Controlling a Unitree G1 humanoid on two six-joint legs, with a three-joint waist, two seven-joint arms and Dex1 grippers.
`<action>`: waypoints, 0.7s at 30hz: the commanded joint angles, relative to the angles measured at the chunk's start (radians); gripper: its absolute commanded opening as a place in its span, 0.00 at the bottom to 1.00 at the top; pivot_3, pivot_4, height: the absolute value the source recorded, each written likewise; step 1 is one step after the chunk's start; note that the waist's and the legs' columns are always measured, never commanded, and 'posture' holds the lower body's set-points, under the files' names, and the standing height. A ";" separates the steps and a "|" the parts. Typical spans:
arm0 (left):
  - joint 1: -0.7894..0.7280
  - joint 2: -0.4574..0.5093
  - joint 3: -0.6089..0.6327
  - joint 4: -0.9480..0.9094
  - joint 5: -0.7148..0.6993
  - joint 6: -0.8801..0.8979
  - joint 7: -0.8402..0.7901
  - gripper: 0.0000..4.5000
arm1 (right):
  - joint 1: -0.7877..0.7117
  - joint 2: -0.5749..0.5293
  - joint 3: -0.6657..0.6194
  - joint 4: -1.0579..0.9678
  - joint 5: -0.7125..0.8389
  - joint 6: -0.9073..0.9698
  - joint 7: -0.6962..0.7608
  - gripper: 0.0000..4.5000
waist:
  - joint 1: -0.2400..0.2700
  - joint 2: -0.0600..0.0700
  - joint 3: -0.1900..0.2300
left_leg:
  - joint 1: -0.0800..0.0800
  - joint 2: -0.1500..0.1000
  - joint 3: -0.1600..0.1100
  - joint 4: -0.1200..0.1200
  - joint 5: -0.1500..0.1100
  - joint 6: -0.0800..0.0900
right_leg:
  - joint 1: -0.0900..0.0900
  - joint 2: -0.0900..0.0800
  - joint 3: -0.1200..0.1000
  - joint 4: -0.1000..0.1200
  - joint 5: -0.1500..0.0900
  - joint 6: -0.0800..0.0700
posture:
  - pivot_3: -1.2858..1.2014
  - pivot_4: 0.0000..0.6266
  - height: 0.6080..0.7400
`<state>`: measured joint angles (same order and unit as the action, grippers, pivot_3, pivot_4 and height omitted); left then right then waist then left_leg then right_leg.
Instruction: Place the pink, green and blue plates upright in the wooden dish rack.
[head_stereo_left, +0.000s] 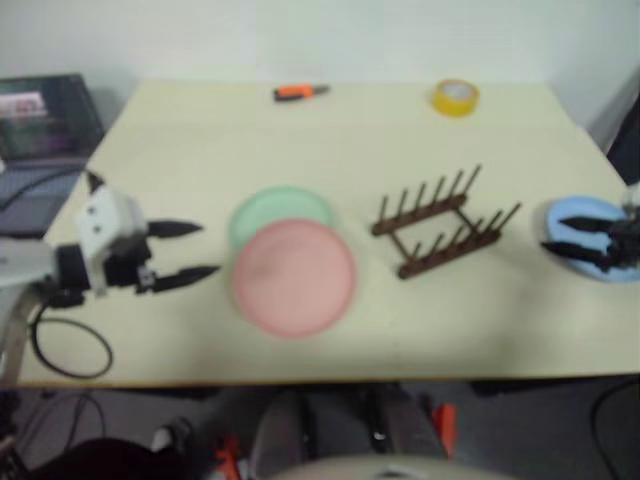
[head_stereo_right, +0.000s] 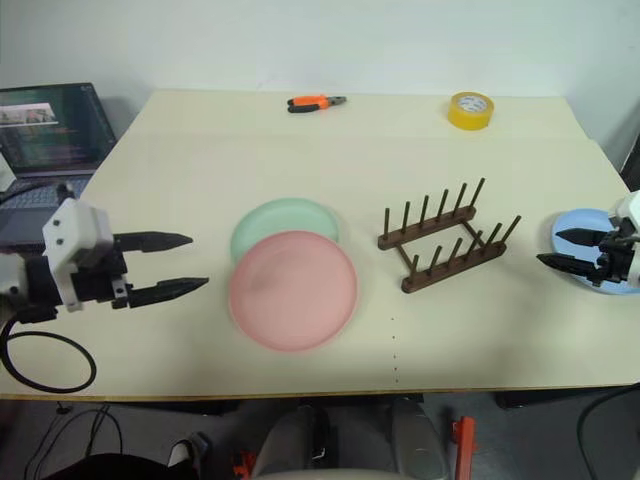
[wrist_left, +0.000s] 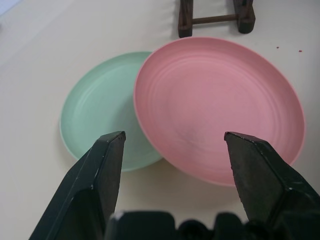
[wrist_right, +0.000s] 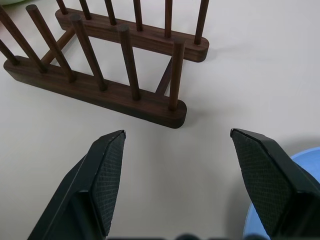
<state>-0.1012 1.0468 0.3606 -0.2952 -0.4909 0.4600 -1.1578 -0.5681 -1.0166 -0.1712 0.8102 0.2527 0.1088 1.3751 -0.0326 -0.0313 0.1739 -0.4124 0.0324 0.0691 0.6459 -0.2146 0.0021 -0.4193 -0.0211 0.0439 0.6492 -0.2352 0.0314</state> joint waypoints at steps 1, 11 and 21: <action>-0.031 0.008 0.012 -0.028 -0.016 0.000 0.013 0.78 | -0.011 -0.005 -0.013 -0.010 0.000 -0.024 -0.001 0.81 | 0.000 0.000 0.000 | 0.000 0.000 0.000 0.000 0.000 0.000 | 0.000 0.000 0.000 0.000 0.000 0.000 | 0.52 0.24 1.00; -0.191 -0.025 -0.117 -0.093 -0.055 0.021 0.029 0.78 | -0.022 -0.003 -0.018 -0.009 -0.002 -0.028 -0.019 0.81 | 0.001 0.000 0.000 | 0.000 0.000 0.000 0.000 0.000 0.000 | 0.000 0.000 0.000 0.000 0.000 0.001 | 0.52 0.24 1.00; -0.519 -0.156 -0.458 -0.057 0.128 0.065 0.122 0.78 | 0.113 -0.069 -0.113 -0.106 0.039 0.002 -0.049 0.81 | 0.004 0.000 0.000 | 0.000 -0.003 -0.001 0.000 0.000 0.000 | 0.003 0.001 0.000 -0.001 0.003 0.006 | 0.52 0.24 1.00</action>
<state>-0.5957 0.9016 -0.0578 -0.3492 -0.3987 0.5108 -1.0552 -0.4543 -1.0462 -0.2371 0.7368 0.2692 0.1060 1.3377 -0.0284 -0.0311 0.1738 -0.4120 0.0294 0.0679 0.6462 -0.2146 0.0022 -0.4161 -0.0204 0.0441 0.6477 -0.2321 0.0378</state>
